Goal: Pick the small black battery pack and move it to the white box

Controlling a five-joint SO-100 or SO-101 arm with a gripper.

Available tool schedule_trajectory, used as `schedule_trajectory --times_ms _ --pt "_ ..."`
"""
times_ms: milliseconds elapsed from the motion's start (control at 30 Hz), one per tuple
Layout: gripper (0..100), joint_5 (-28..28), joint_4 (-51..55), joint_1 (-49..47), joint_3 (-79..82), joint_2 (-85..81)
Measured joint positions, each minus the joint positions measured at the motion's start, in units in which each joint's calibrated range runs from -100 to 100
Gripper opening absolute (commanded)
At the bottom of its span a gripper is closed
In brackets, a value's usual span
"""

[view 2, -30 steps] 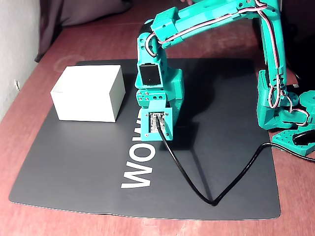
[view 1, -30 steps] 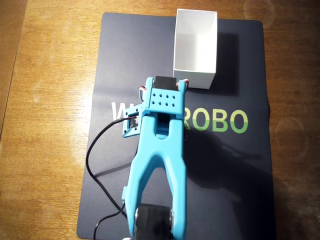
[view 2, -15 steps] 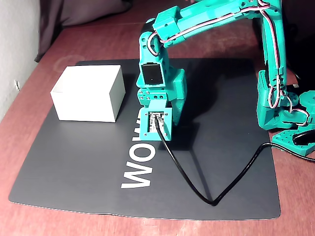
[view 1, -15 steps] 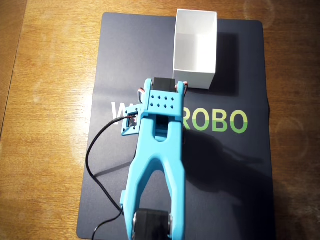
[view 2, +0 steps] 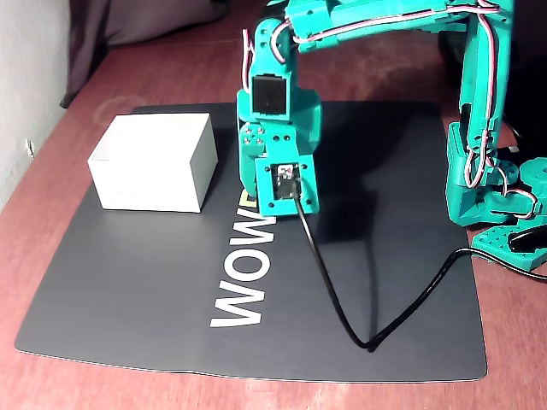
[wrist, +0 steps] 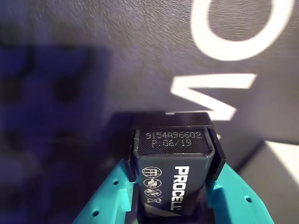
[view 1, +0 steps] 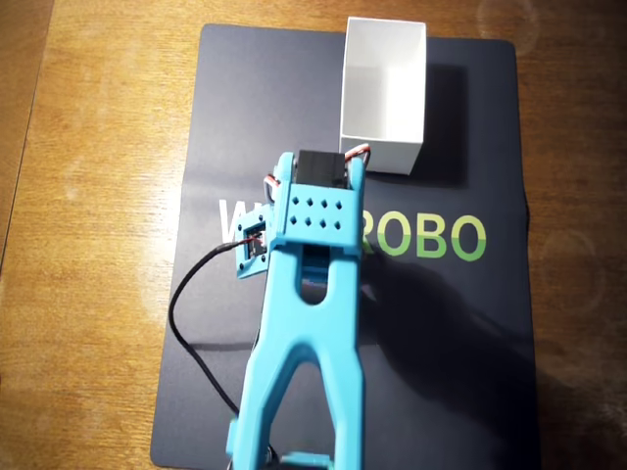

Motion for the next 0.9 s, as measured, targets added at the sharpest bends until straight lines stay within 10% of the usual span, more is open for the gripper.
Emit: schedule_trajectory --times_ms 367,900 --pt "9 17.8 -2.5 1.4 -28.6 -1.6" --pt "9 18.4 -25.5 6.3 -42.2 15.0"
